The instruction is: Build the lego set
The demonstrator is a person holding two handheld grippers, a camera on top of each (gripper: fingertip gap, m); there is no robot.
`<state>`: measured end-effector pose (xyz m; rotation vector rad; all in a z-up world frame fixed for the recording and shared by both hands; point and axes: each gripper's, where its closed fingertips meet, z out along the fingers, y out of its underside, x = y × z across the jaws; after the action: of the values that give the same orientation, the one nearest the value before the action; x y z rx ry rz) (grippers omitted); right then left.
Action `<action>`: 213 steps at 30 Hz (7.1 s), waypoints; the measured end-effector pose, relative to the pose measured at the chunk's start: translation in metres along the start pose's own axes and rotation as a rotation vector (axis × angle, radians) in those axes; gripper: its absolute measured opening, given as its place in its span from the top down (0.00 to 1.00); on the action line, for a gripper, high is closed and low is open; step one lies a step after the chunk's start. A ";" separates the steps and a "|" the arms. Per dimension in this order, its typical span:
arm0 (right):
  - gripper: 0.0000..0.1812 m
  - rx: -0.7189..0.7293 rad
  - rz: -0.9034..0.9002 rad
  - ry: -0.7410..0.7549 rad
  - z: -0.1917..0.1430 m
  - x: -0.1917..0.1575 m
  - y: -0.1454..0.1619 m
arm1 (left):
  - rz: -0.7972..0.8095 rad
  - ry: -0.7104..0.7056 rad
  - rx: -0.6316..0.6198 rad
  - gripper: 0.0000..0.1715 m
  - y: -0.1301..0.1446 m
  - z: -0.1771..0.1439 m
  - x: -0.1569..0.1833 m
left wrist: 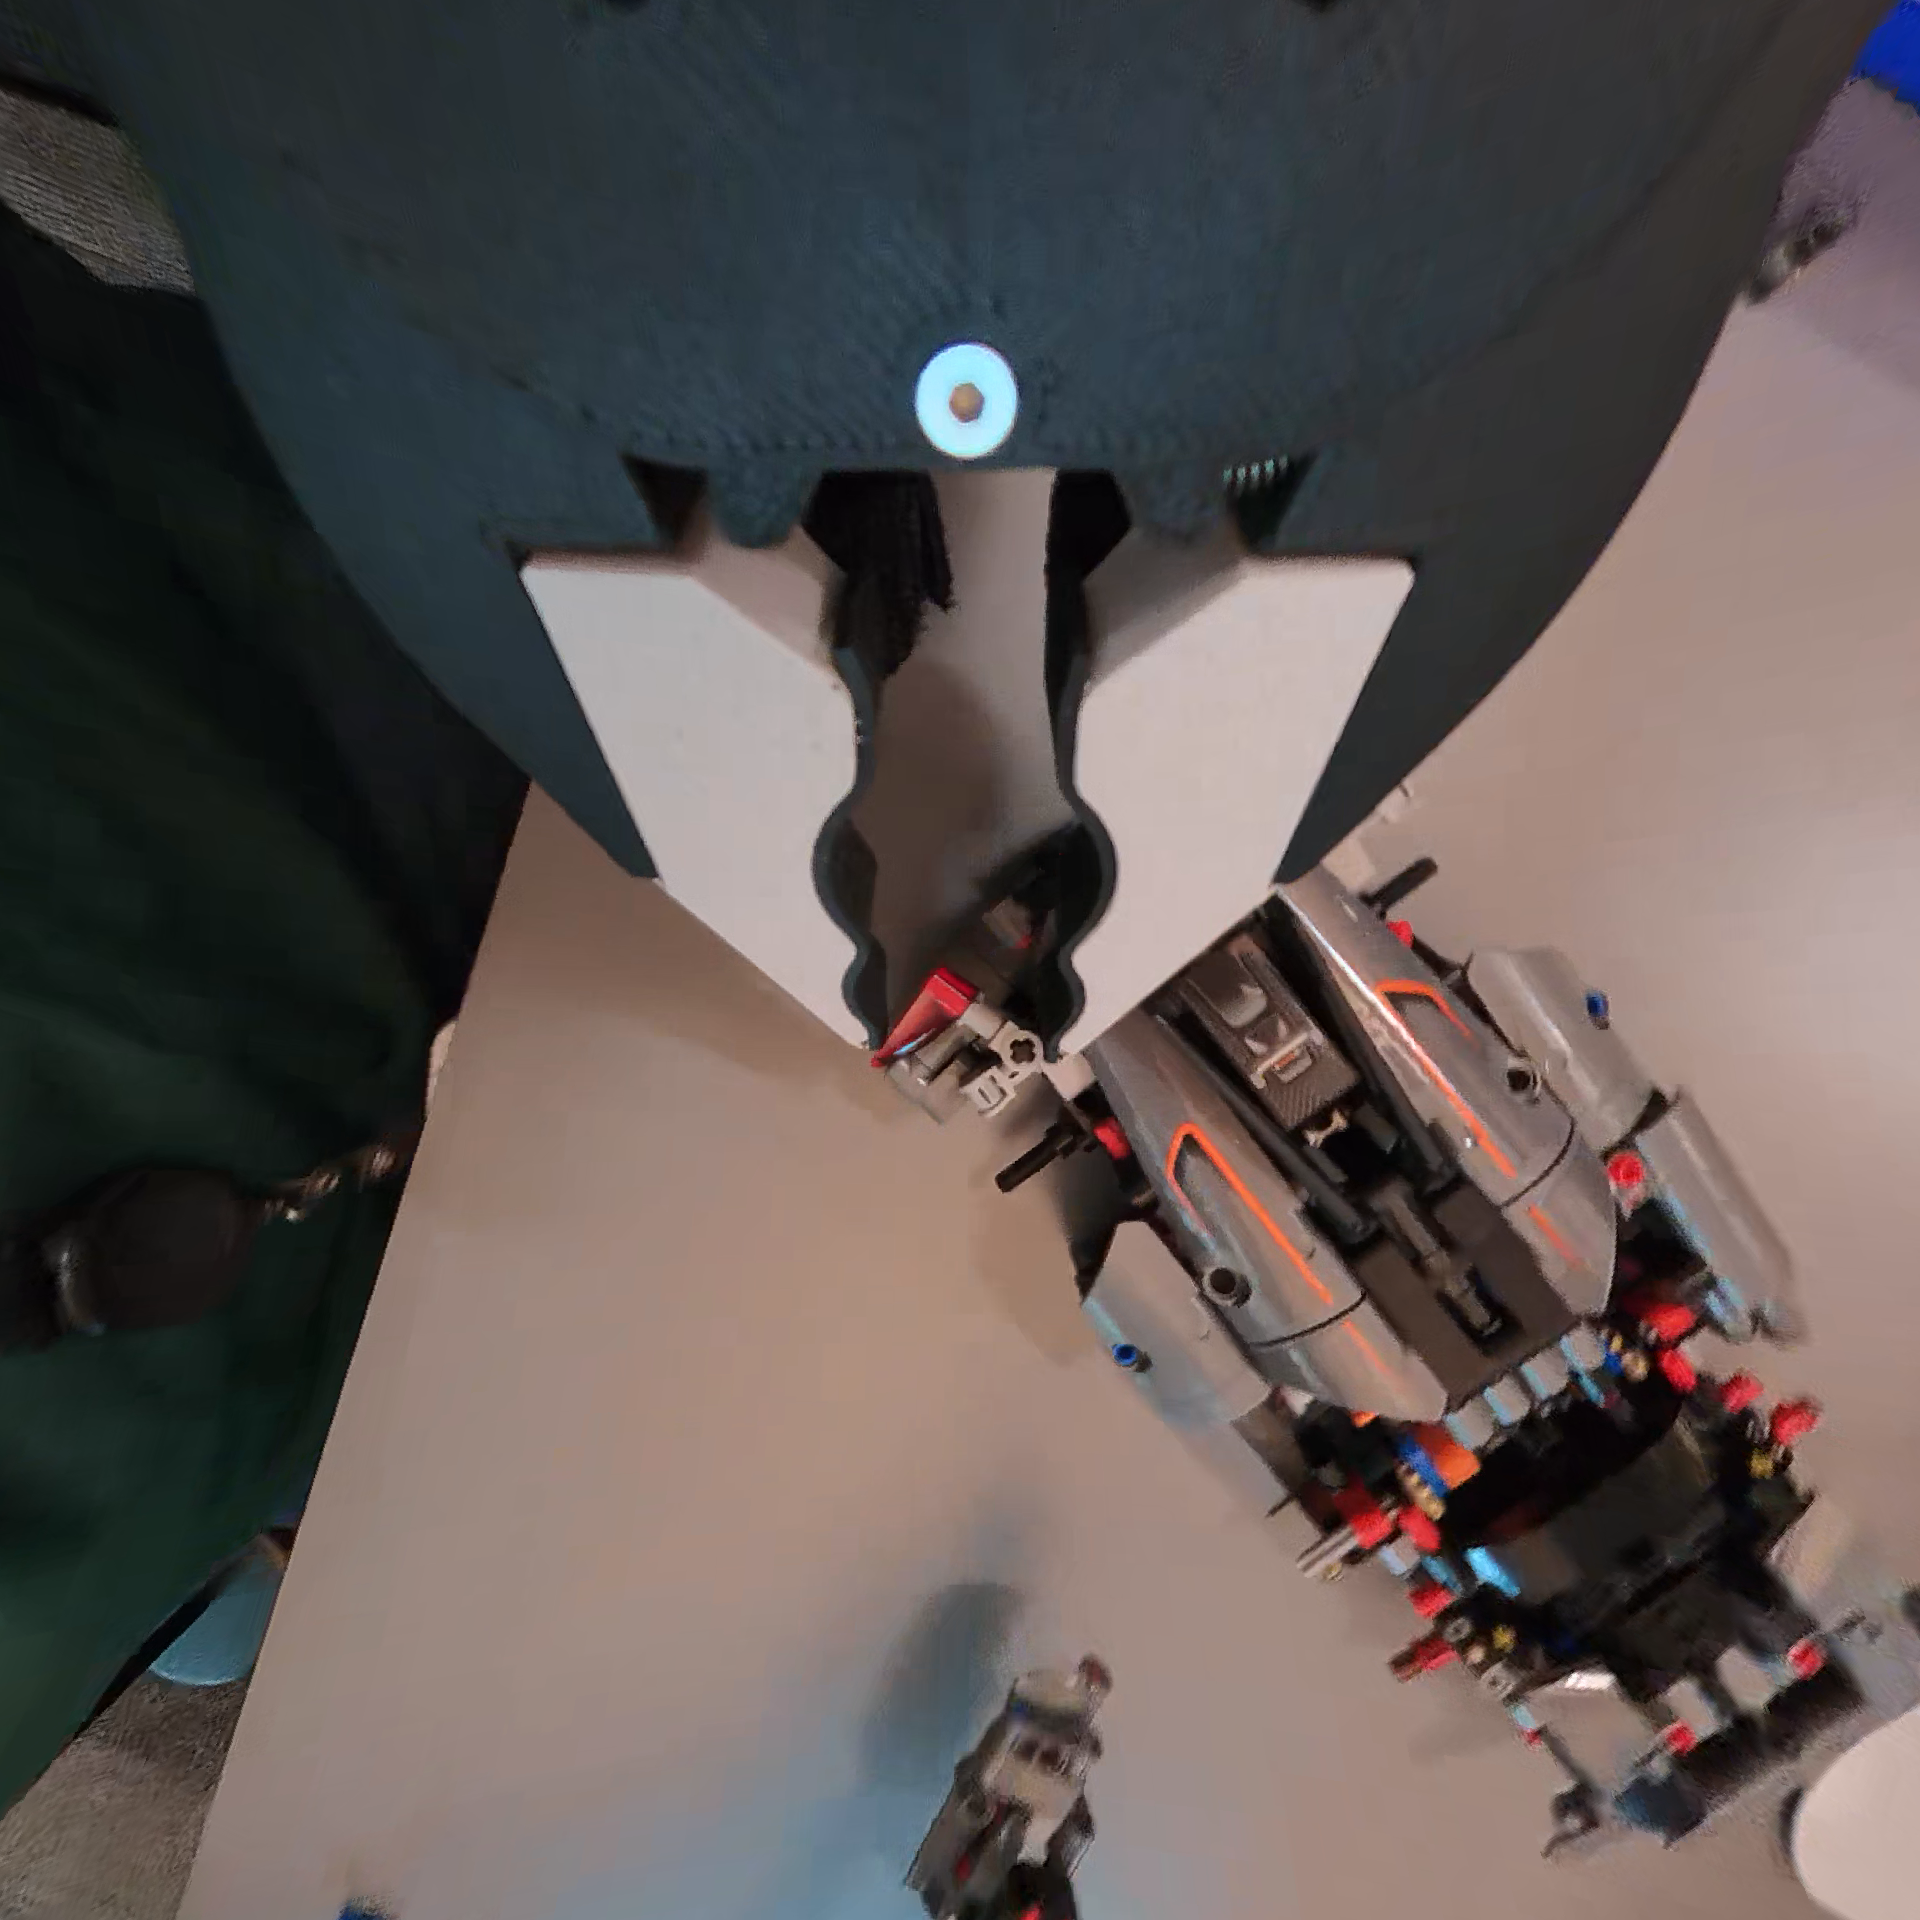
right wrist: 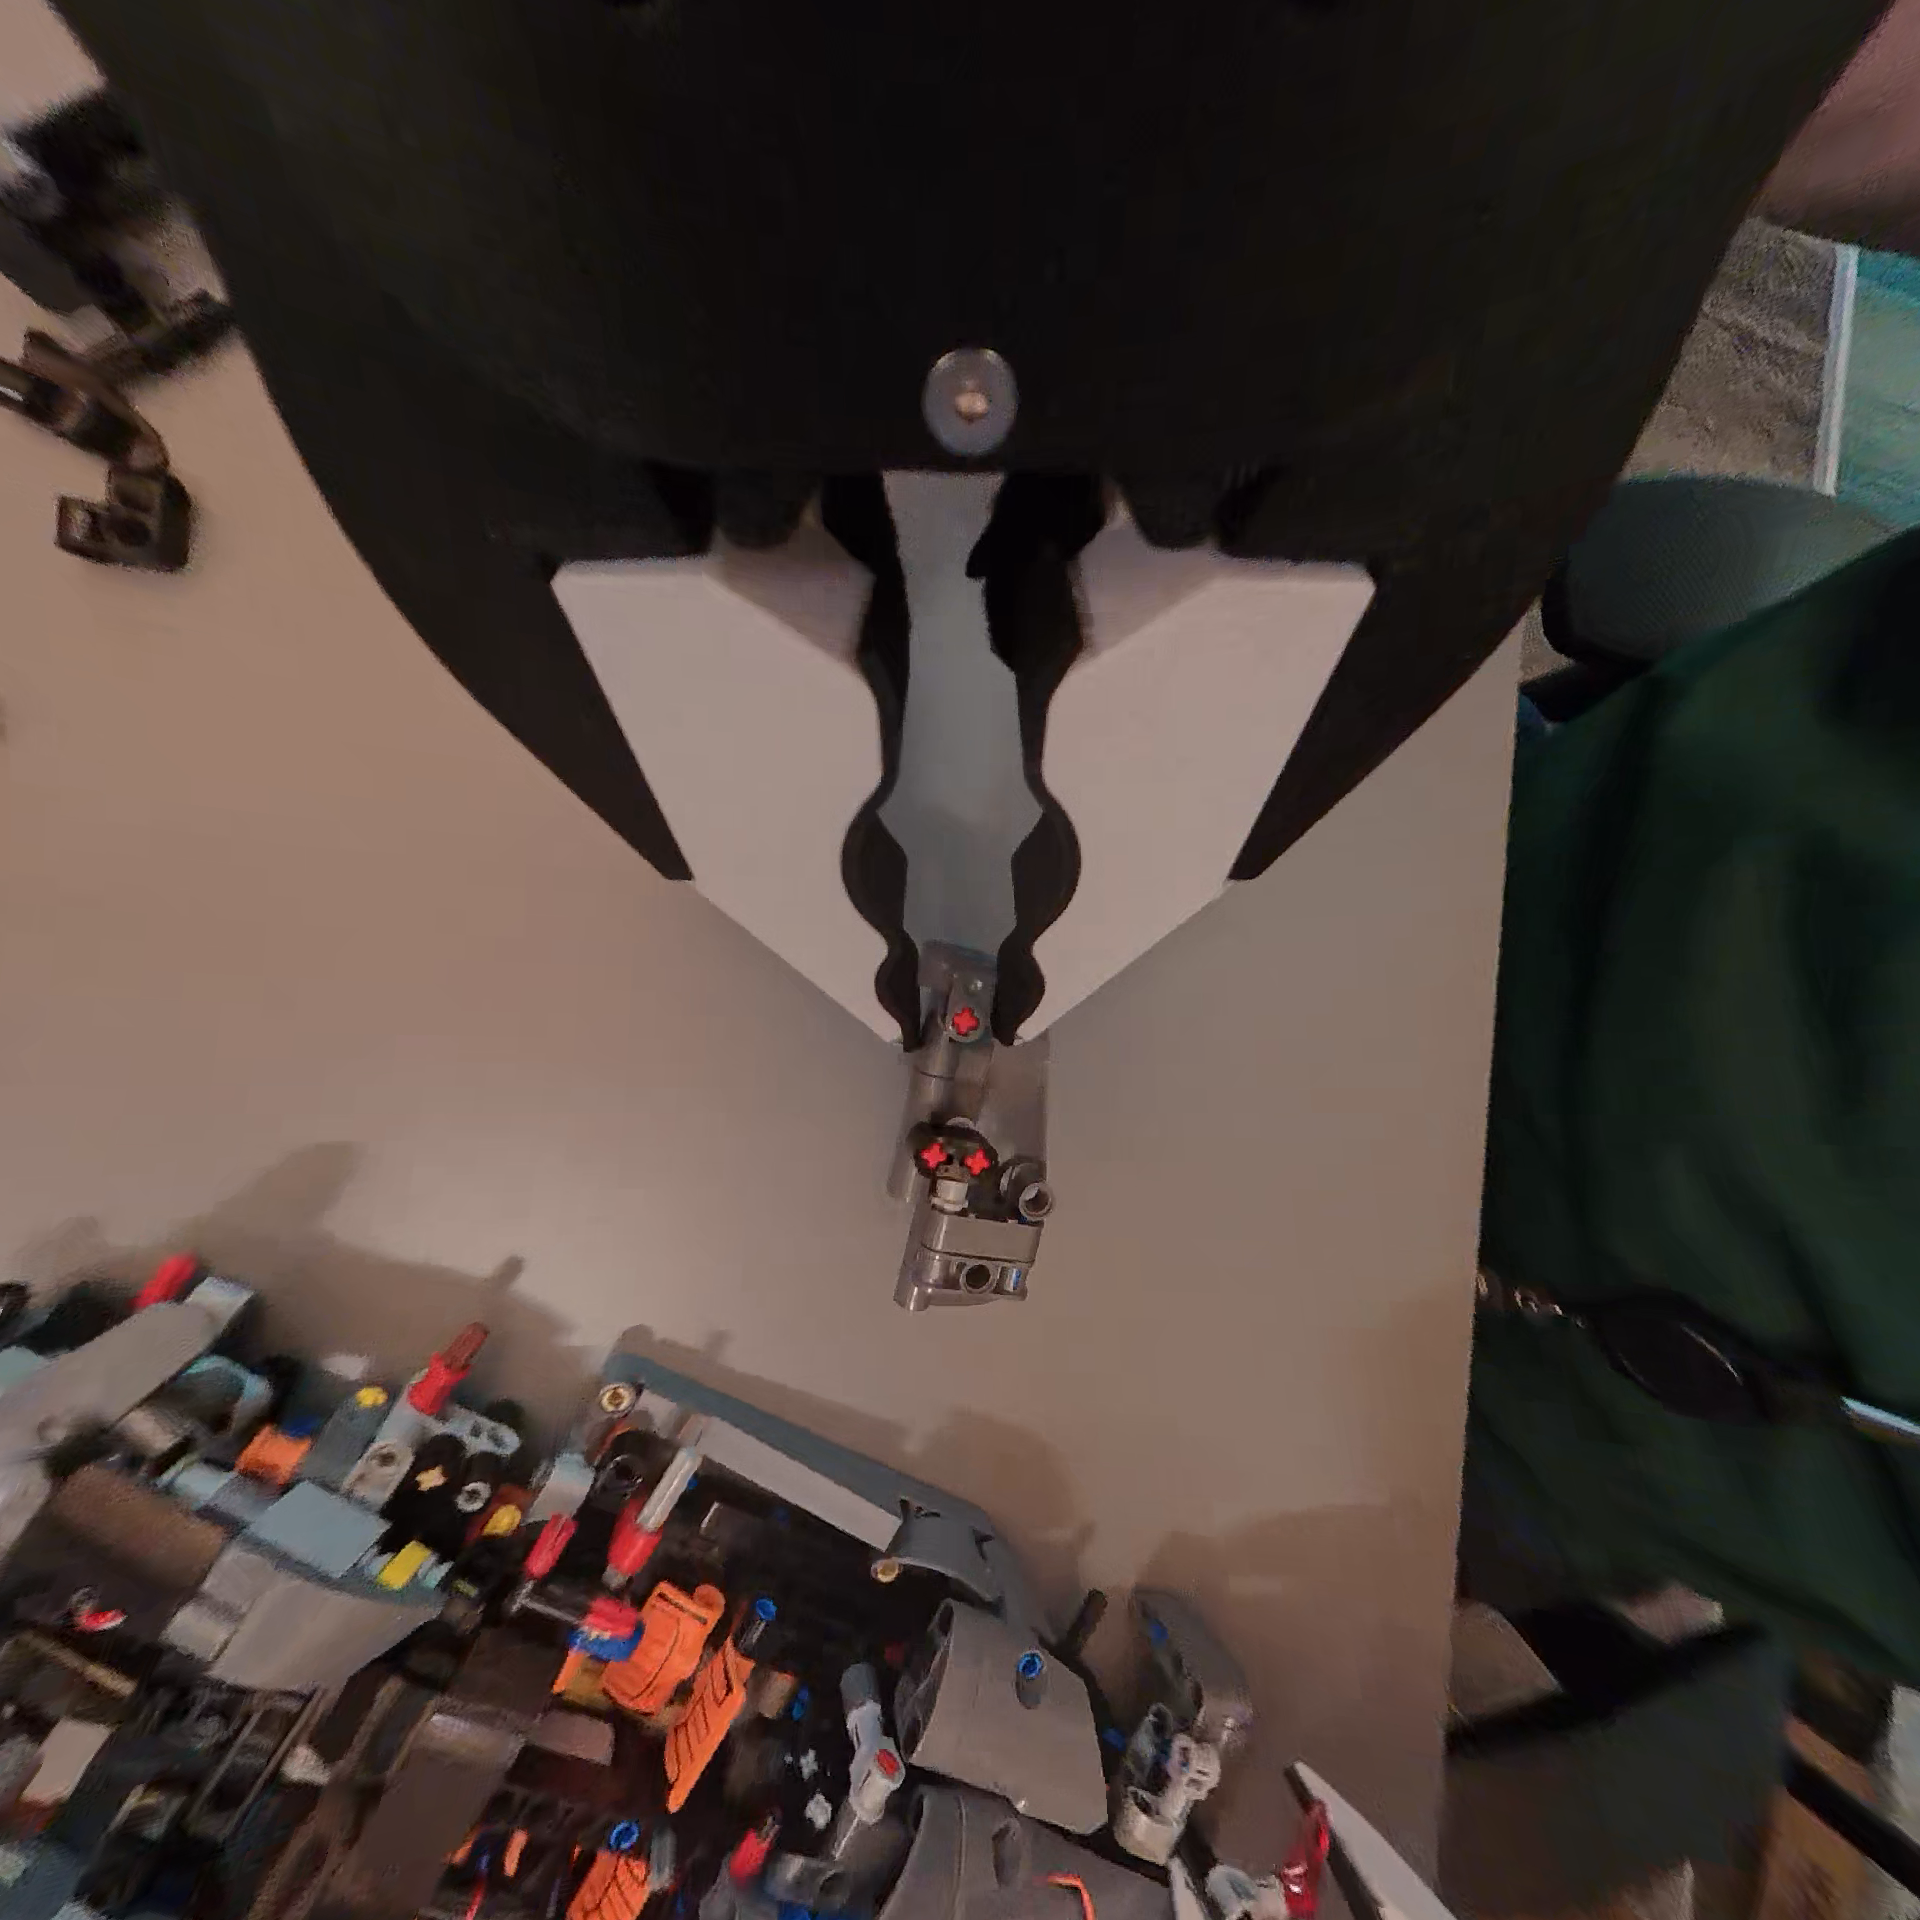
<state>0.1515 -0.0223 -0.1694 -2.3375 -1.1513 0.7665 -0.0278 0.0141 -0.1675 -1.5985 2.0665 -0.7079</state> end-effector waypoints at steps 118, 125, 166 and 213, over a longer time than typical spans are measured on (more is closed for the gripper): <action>1.00 1.341 0.586 -0.589 -0.031 -0.059 -0.144 | -0.457 -0.116 0.736 0.80 -0.124 -0.022 -0.013; 1.00 1.320 0.581 -0.645 -0.027 -0.072 -0.146 | -0.572 0.090 0.865 0.85 -0.133 -0.028 -0.002; 0.94 0.105 -0.702 0.557 0.049 -0.048 -0.103 | 0.158 -0.291 -0.232 0.92 -0.048 0.018 -0.009; 0.93 0.088 -0.719 0.701 0.051 -0.022 -0.099 | 0.422 -0.462 -0.019 0.75 -0.075 -0.004 -0.017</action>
<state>0.0508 0.0223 -0.1438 -1.6720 -1.4064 -0.2381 0.0301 0.0161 -0.1169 -1.1369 1.9587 -0.1507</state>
